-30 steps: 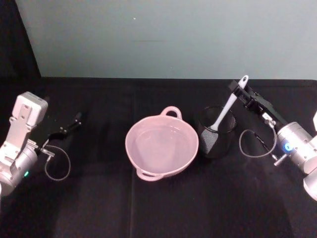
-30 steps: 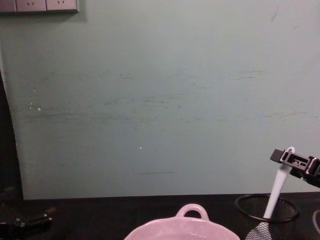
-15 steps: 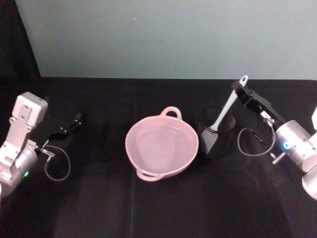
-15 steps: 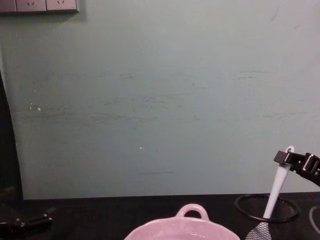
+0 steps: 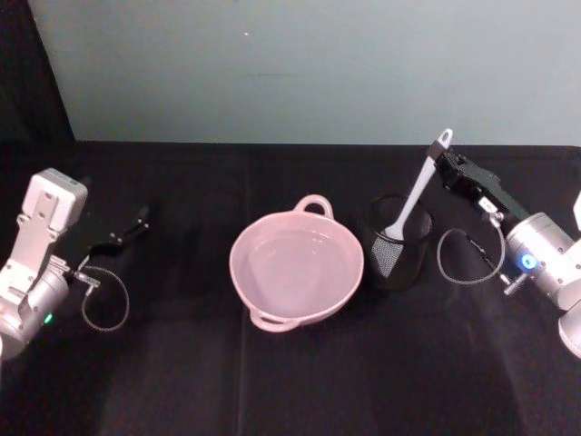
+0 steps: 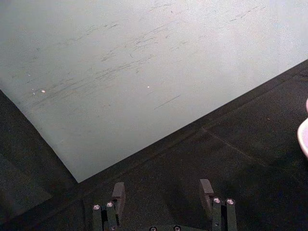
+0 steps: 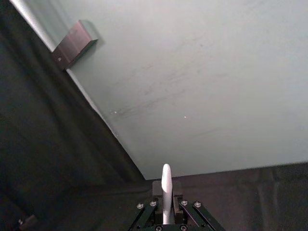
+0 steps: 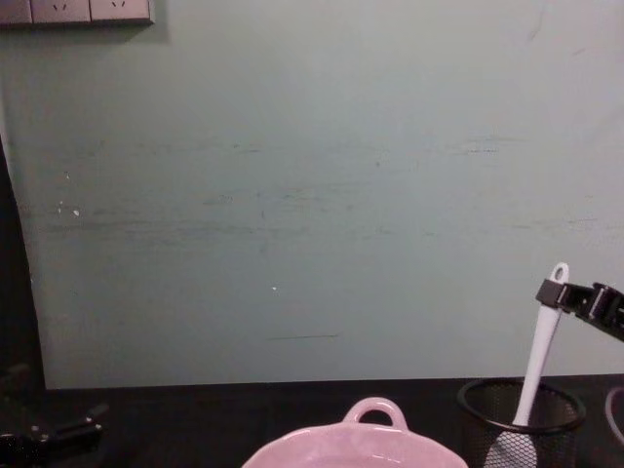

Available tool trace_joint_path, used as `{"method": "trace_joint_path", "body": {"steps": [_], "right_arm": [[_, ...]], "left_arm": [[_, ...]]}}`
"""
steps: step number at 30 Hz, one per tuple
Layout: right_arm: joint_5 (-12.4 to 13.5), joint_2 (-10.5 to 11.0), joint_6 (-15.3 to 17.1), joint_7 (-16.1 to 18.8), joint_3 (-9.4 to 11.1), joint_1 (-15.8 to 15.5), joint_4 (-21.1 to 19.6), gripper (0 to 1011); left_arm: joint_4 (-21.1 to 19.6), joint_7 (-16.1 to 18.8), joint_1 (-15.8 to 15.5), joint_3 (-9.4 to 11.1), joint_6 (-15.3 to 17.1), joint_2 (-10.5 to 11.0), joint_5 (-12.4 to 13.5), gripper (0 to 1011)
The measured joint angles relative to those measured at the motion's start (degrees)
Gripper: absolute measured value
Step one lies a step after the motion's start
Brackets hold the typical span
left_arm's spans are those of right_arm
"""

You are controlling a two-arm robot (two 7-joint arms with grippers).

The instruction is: Use the one hand to pick up the spoon and stir the clear water in the bowl.

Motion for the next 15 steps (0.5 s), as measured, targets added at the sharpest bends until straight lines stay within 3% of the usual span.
{"method": "trace_joint_path", "body": {"steps": [5, 6, 7, 15], "right_arm": [[-5.28, 2.17, -0.79, -1.65, -1.32, -0.18, -4.19, 118], [-5.28, 2.17, -0.79, -1.65, -1.32, -0.18, -4.19, 118], [-7.75, 3.36, -0.85, -1.75, -1.93, 0.03, -5.97, 118], [-12.34, 6.61, 0.34, 0.21, -2.89, 1.5, -10.42, 118]], "left_arm": [[0.0, 0.0, 0.0, 0.0, 0.0, 0.0, 0.0, 1011], [0.0, 0.0, 0.0, 0.0, 0.0, 0.0, 0.0, 1011], [0.0, 0.0, 0.0, 0.0, 0.0, 0.0, 0.0, 1011], [0.0, 0.0, 0.0, 0.0, 0.0, -0.01, 0.0, 1011]]}}
